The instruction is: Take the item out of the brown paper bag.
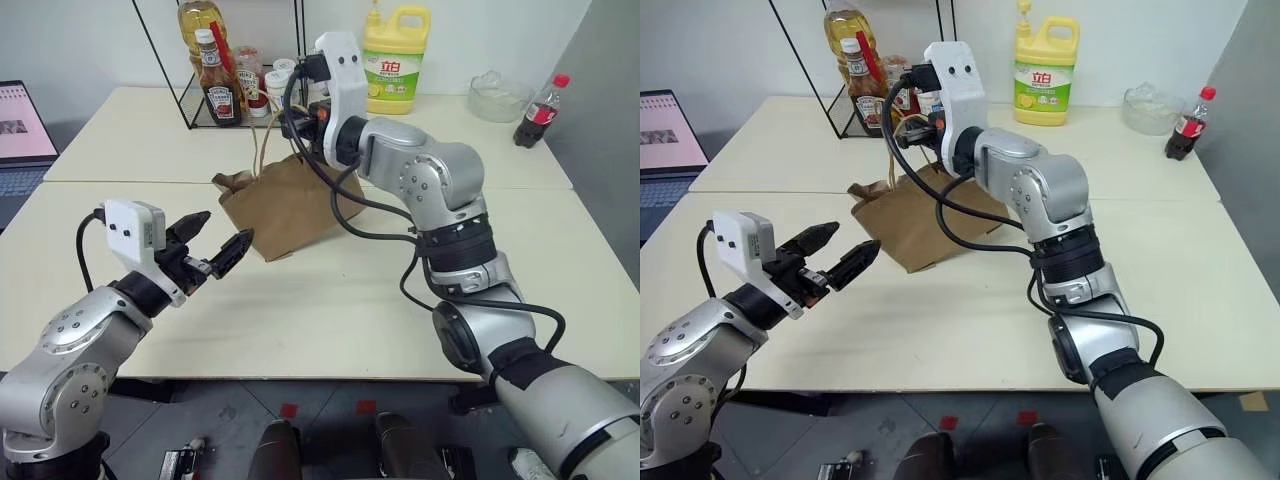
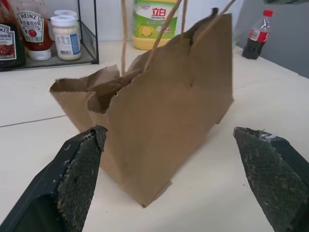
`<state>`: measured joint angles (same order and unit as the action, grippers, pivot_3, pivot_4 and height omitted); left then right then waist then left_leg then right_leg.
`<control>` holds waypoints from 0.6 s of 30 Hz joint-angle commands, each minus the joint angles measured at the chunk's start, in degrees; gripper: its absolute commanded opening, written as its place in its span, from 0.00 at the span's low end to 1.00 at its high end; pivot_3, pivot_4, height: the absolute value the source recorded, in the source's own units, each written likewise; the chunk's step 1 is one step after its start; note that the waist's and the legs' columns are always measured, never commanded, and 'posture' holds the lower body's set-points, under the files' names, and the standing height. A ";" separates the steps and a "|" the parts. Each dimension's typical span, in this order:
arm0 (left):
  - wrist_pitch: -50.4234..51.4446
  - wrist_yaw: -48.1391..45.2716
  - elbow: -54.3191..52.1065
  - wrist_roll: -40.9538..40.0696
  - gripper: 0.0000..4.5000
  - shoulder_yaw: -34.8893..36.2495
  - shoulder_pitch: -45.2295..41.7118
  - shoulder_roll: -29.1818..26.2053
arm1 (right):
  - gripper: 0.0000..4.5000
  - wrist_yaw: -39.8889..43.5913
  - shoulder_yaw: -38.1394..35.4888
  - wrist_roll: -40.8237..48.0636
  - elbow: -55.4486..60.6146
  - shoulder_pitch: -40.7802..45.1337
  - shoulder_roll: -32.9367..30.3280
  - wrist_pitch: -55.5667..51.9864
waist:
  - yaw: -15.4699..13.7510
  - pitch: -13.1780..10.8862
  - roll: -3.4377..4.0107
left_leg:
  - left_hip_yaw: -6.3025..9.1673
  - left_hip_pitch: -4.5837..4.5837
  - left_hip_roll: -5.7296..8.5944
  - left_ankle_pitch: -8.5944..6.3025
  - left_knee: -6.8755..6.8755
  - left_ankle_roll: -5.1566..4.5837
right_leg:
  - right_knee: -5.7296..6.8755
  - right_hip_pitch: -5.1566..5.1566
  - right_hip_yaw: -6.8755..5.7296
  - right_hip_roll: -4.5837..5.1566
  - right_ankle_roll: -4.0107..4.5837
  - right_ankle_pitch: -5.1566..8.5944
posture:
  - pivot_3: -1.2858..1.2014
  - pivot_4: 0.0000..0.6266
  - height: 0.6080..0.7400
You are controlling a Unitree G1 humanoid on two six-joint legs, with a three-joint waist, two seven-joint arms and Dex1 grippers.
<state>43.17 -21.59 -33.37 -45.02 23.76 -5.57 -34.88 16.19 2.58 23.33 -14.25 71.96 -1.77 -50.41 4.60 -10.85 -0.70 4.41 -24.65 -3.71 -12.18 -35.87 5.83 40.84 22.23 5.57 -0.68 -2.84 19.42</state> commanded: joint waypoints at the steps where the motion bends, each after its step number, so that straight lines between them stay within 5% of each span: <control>1: -1.88 -0.39 -0.28 0.62 1.00 -0.43 -1.25 -0.38 | 0.01 1.71 0.62 0.78 7.07 0.41 -1.20 -2.59 | -0.01 0.00 -0.01 | 0.00 0.00 0.00 0.00 0.00 0.00 | 0.00 0.00 0.00 0.00 0.00 0.00 | 0.52 0.24 1.00; 18: -2.36 -0.71 0.30 1.27 1.00 -0.55 -1.62 -0.57 | 0.01 -0.26 0.09 0.88 12.44 -2.31 0.29 -10.92 | 0.00 0.01 -0.01 | 0.01 0.00 0.00 0.00 0.00 0.00 | 0.00 0.00 0.00 0.00 0.00 0.00 | 0.52 0.24 1.00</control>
<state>42.04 -22.00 -32.69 -43.90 22.78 -6.49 -34.84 16.11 3.94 23.49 -5.36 68.63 -1.91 -61.22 4.61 -10.84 -0.72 4.42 -24.65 -3.71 -12.18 -35.87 5.83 40.84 22.23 5.57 -0.69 -2.84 19.42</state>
